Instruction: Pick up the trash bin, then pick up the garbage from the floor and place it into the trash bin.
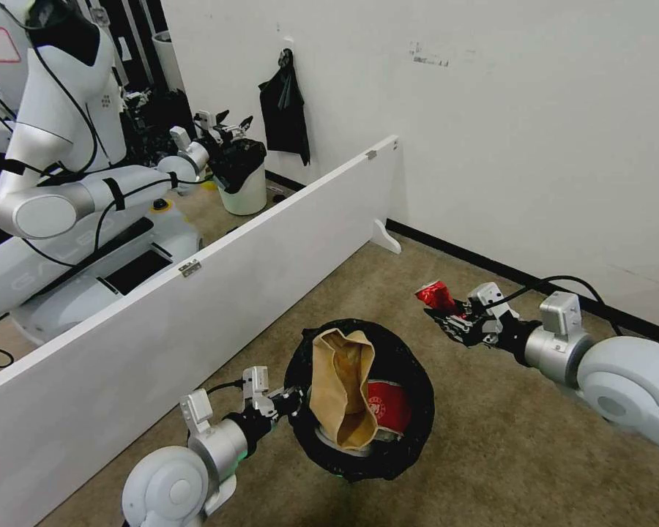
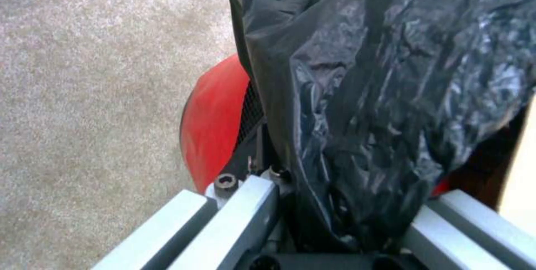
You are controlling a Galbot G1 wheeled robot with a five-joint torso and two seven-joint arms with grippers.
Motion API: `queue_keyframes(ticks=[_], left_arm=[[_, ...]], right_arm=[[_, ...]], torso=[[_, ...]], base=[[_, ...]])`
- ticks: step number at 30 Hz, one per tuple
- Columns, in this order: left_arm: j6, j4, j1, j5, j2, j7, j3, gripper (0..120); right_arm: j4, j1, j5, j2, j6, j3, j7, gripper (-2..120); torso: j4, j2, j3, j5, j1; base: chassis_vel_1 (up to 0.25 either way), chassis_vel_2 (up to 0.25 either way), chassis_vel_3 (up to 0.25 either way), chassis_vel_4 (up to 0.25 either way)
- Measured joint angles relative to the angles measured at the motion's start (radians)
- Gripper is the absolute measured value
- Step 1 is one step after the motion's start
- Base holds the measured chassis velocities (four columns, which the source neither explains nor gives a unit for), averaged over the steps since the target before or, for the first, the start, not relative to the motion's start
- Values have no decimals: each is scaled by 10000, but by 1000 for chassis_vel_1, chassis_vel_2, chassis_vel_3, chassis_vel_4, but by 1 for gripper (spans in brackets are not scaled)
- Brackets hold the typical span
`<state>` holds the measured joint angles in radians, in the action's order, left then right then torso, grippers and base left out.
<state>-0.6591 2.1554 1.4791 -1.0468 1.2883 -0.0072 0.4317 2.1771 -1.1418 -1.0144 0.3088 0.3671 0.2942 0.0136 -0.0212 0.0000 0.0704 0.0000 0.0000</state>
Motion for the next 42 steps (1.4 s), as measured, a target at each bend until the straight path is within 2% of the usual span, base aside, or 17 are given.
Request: queue_keyframes(ticks=[1, 5, 13, 24, 38, 42], left_arm=[[0, 0, 0, 0, 0, 0, 0, 0], [0, -58, -79, -146, 3, -14, 50, 0], [0, -58, -78, -198, 7, -14, 122, 0], [0, -194, -174, -210, 90, -9, 136, 0], [6, -291, -220, 17, 326, 14, 52, 0], [9, -295, -198, 100, 374, 28, 52, 0]], right_arm=[[0, 0, 0, 0, 0, 0, 0, 28], [-148, -59, 1392, -437, -286, 268, 1287, 28], [-328, 468, 2883, -654, -531, -122, 2299, 28], [29, 281, 2658, -720, -640, -206, 2432, 28], [443, 571, 2776, -874, -984, -310, 3150, 28], [584, 595, 2203, -851, -988, -337, 3137, 28]], torso=[[0, 0, 0, 0, 0], [-1, 0, 0, 0, 0], [0, 0, 0, 0, 0], [-1, 0, 0, 0, 0], [-1, 0, 0, 0, 0], [0, 0, 0, -1, 0]], base=[[0, 0, 0, 0], [0, 0, 0, 0], [0, 0, 0, 0], [0, 0, 0, 0], [0, 0, 0, 0], [0, 0, 0, 0]])
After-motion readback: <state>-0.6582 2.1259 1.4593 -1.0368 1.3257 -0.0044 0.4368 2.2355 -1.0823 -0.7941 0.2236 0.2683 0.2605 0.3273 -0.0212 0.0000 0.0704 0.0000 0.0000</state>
